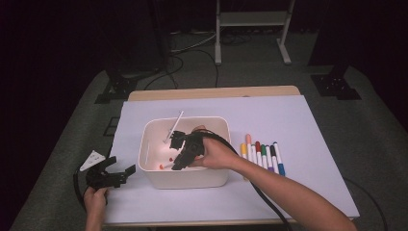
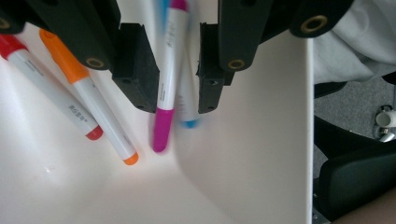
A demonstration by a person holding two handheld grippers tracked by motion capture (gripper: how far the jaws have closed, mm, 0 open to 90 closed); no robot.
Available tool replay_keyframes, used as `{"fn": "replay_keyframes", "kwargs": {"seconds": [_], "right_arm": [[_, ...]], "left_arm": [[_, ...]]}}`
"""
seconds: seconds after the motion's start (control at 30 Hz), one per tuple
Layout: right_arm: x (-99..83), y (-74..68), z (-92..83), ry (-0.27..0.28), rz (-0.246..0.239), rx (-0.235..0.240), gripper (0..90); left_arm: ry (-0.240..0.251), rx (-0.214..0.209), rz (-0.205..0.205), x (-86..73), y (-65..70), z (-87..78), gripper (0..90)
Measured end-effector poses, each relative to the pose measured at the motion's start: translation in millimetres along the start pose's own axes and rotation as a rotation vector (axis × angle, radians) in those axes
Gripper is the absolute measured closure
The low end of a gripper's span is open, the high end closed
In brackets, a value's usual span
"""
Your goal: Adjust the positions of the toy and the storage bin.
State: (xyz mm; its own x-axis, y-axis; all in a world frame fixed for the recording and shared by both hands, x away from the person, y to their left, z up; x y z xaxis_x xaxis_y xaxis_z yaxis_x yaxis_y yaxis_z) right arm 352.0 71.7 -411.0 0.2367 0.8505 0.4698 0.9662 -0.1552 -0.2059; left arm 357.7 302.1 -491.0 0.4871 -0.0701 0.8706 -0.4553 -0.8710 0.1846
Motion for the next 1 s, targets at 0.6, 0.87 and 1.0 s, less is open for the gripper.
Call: {"fn": "replay_keyframes", "kwargs": {"seconds": [0.6, 0.87, 1.0], "right_arm": [[-36.0, 8.9, -88.5, 0.193, 0.076, -0.083, 63.5], [-72.5, 16.1, -124.0, 0.253, 0.129, -0.138, 62.8], [-90.1, 18.0, -137.8, 0.273, 0.163, -0.153, 62.3]], "left_arm": [[-0.005, 0.004, 0.004, -0.3, 0.1, 0.0, 0.0], [-0.007, 0.007, 0.008, -0.5, -0.1, 0.1, 0.0], [-0.008, 0.008, 0.010, -0.5, 0.1, 0.2, 0.0]]}}
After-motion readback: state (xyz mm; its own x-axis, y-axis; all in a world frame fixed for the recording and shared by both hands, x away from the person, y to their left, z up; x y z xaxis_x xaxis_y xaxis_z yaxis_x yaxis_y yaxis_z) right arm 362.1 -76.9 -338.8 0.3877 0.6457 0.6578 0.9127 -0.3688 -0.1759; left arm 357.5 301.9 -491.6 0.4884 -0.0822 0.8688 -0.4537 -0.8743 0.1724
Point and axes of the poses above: each handheld gripper's, and its own axes: z roughly forward along the jaws, x roughly out of its top, y roughly to its right, the point moved 8 cm from there along z, roughly forward along the jaws
